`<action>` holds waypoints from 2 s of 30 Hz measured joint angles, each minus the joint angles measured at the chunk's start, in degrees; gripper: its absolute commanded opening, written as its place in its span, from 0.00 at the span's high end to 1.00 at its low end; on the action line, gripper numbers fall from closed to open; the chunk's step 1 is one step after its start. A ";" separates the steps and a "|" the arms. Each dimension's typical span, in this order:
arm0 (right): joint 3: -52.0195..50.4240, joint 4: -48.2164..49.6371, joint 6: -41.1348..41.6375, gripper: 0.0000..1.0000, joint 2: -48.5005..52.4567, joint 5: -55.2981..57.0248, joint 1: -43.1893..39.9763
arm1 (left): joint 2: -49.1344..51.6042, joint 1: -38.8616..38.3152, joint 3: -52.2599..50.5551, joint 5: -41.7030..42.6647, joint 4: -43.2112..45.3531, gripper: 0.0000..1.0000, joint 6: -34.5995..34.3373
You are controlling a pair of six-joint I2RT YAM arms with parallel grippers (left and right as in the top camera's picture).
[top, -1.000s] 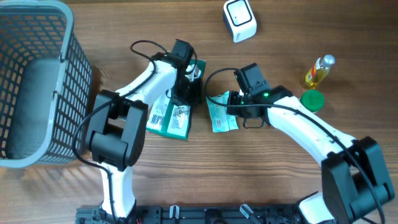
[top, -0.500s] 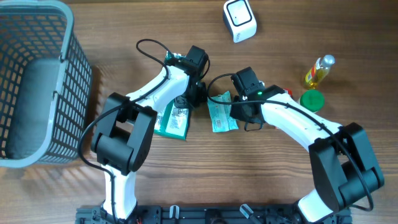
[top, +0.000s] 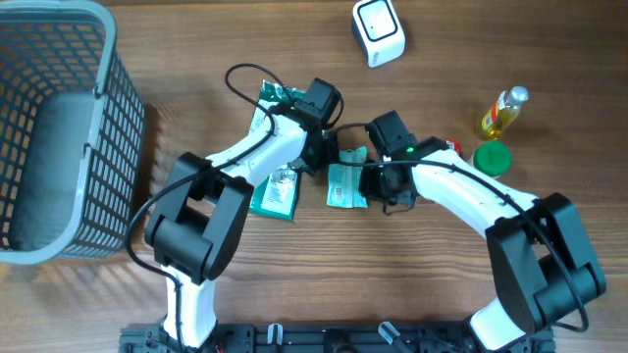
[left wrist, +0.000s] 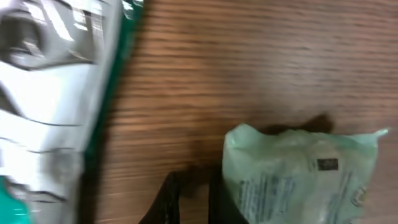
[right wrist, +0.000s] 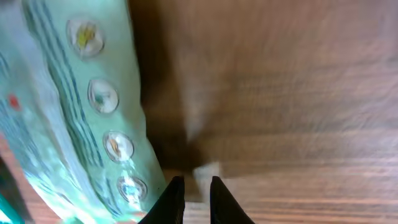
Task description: Scan the item barcode
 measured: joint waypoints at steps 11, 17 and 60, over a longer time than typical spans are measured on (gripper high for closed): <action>-0.98 -0.57 -0.13 0.83 0.07 -12.81 2.14 | 0.02 -1.42 -0.59 1.66 3.63 0.96 0.00; 4.44 -11.08 -7.61 0.52 -0.02 -14.97 0.26 | -2.10 -0.44 -0.61 1.66 2.40 0.95 1.62; 7.87 5.68 -23.96 0.55 10.88 -28.02 -15.17 | -5.33 -0.94 -5.81 1.64 -3.91 0.96 0.63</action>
